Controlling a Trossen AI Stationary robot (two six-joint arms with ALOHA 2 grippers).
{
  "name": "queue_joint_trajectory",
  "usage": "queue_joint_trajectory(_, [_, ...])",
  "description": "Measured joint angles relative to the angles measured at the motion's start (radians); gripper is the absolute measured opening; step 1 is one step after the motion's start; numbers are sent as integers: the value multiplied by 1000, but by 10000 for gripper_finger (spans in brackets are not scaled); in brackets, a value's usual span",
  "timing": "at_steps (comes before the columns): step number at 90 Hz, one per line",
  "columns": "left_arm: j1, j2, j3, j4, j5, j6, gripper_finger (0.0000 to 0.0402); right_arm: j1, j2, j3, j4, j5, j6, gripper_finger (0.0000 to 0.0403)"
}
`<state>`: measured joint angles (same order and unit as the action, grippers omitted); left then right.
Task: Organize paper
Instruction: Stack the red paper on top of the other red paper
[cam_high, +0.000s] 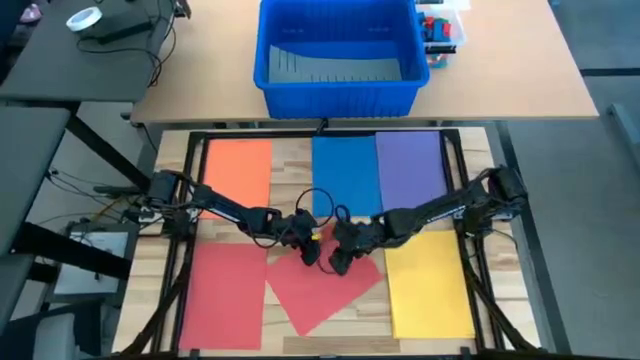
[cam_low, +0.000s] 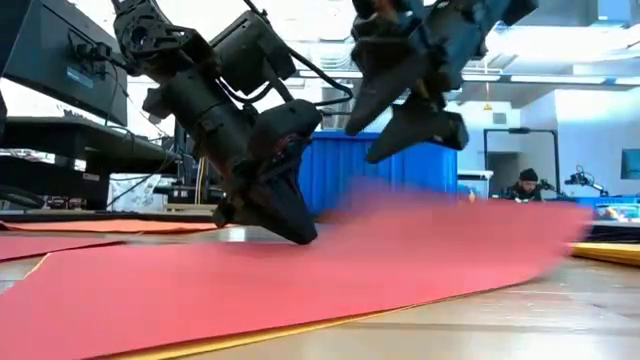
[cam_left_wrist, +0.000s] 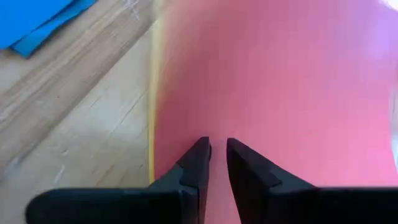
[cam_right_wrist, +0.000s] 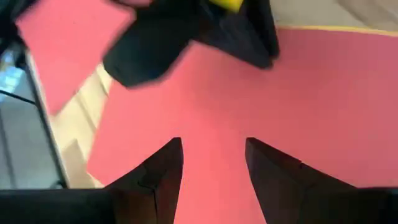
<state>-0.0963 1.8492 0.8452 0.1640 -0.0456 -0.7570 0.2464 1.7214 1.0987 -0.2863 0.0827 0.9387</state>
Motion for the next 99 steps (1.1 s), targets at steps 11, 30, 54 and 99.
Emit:
queue_joint_trajectory(11, [0, 0, -1, 8, 0, 0, 42, -7, 2, -31, -41, 35, 28, 166])
queue_joint_trajectory(30, [0, 1, -1, 9, 0, -2, 42, -40, 2, -39, -131, 77, 3, 166])
queue_joint_trajectory(54, [0, 1, -2, 12, 0, -7, 42, -230, 41, -40, -106, 102, -2, 166])
queue_joint_trajectory(99, [0, 1, -2, 11, 0, -13, 42, -263, 141, -38, -41, 7, -7, 166])
